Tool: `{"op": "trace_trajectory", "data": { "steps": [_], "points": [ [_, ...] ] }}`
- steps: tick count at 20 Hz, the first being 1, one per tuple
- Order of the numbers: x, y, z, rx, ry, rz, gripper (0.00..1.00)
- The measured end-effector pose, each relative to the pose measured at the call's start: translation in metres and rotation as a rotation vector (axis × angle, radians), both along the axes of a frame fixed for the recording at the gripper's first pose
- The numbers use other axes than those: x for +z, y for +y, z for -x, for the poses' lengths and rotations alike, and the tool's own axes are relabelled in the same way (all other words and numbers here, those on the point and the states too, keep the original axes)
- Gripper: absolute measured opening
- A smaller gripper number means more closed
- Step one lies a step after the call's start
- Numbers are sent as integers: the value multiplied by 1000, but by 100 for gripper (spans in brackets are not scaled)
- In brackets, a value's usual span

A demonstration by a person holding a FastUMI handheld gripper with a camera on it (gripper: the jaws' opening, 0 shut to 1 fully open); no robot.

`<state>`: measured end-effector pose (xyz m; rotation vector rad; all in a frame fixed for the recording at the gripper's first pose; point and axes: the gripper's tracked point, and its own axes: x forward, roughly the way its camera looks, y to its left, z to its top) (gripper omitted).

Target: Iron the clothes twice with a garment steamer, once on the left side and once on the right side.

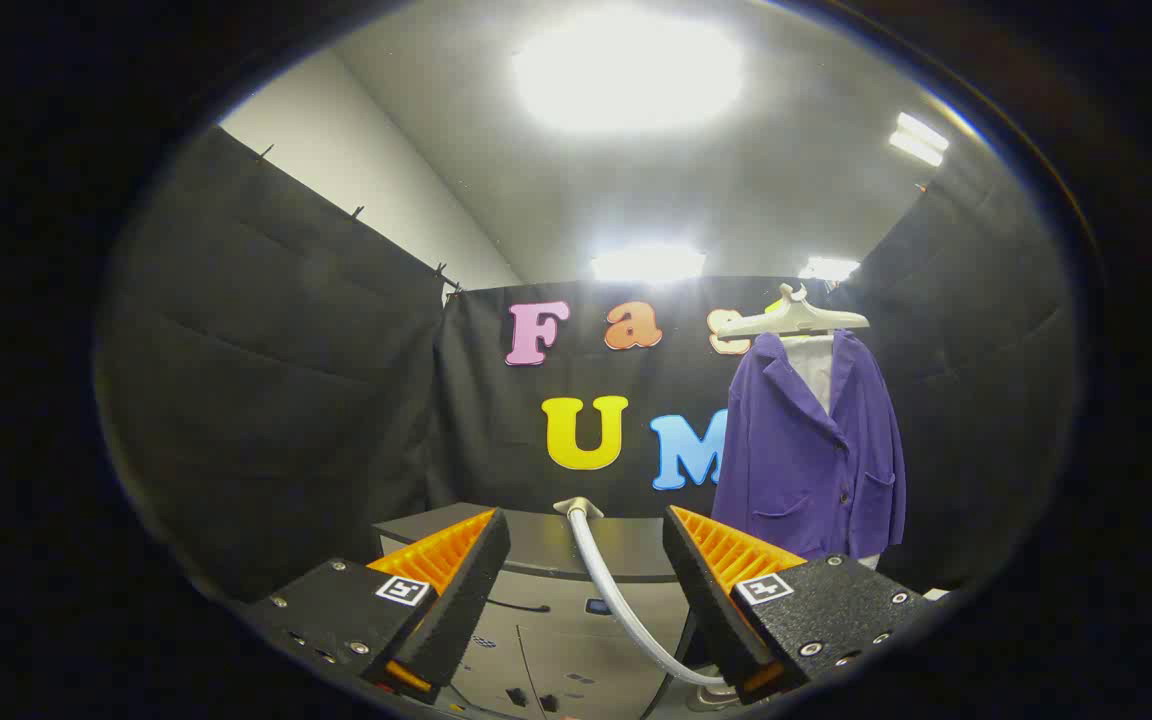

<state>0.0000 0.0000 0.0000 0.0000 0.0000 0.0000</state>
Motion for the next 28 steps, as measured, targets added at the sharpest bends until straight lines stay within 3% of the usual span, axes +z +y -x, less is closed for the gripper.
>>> {"op": "trace_trajectory", "data": {
  "steps": [17,22,28],
  "points": [
    [-15,0,-28,-62,53,-8,95],
    [-4,4,-28,-37,38,-64,95],
    [31,-14,-43,-64,7,-71,95]
  ]
}}
